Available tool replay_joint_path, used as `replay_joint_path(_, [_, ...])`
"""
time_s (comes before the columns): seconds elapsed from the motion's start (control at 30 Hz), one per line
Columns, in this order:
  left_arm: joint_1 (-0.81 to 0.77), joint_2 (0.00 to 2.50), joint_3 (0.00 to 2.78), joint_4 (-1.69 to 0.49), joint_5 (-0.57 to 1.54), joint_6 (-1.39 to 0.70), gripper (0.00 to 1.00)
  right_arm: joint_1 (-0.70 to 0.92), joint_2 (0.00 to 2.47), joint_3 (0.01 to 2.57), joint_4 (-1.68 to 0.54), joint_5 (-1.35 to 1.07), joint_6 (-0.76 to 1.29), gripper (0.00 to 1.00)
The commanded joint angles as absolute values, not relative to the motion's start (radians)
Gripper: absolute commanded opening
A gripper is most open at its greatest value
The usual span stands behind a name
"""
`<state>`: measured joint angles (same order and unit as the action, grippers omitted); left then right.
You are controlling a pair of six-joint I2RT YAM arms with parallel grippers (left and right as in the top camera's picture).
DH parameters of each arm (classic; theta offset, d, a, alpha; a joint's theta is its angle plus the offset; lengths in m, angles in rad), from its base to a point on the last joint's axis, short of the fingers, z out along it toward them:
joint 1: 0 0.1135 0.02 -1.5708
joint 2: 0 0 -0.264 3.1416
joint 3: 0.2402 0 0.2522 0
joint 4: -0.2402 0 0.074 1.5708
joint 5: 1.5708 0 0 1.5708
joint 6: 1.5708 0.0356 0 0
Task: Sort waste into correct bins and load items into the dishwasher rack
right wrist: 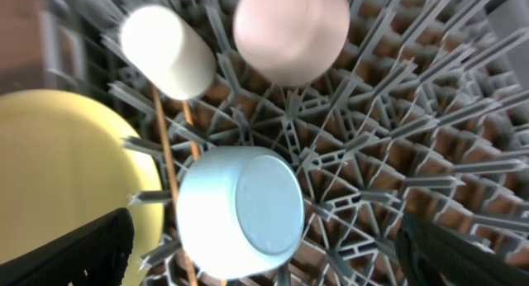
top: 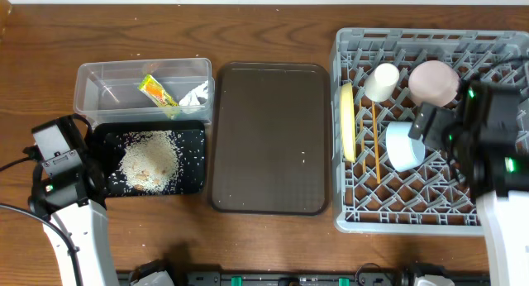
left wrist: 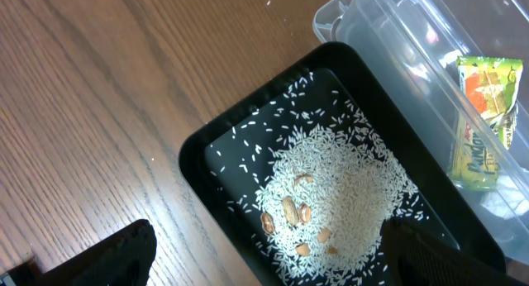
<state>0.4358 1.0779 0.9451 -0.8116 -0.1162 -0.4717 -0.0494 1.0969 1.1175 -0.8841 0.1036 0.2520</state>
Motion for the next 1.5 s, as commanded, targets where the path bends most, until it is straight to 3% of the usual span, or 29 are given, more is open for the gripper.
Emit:
replay_joint_path(0.0, [0.440,1.077,0.962,-0.815,-0.132,-0.477,0.89,-0.007,0.910,1.055,-0.848,0.161,0.245,0.99])
replay_joint_path(0.27, [0.440,1.077,0.962,-0.815,-0.132,-0.477,0.90,0.041,0.335,0.668,-0.513,0.142,0.246,0.99])
replay_joint_path(0.47, [0.440,1.077,0.962,-0.815,-0.132,-0.477,0.89,0.039,-0.003,0.400,-0.385,0.111,0.246,0.99])
replay_joint_path(0.87, [0.440,1.077,0.962,-0.815,-0.132,-0.477,0.89,0.039,0.004,0.013,0.084,0.017,0.163,0.99])
replay_joint_path(1.1, [0.440,1.077,0.962,-0.815,-0.132,-0.477,0.89,0.039,0.005,0.006,-0.073,-0.068,-0.062,0.99])
replay_joint_path(1.47, [0.440,1.077,0.962,-0.815,-0.132,-0.477,0.89,0.039,0.005,0.006,-0.070,-0.068,-0.073,0.99])
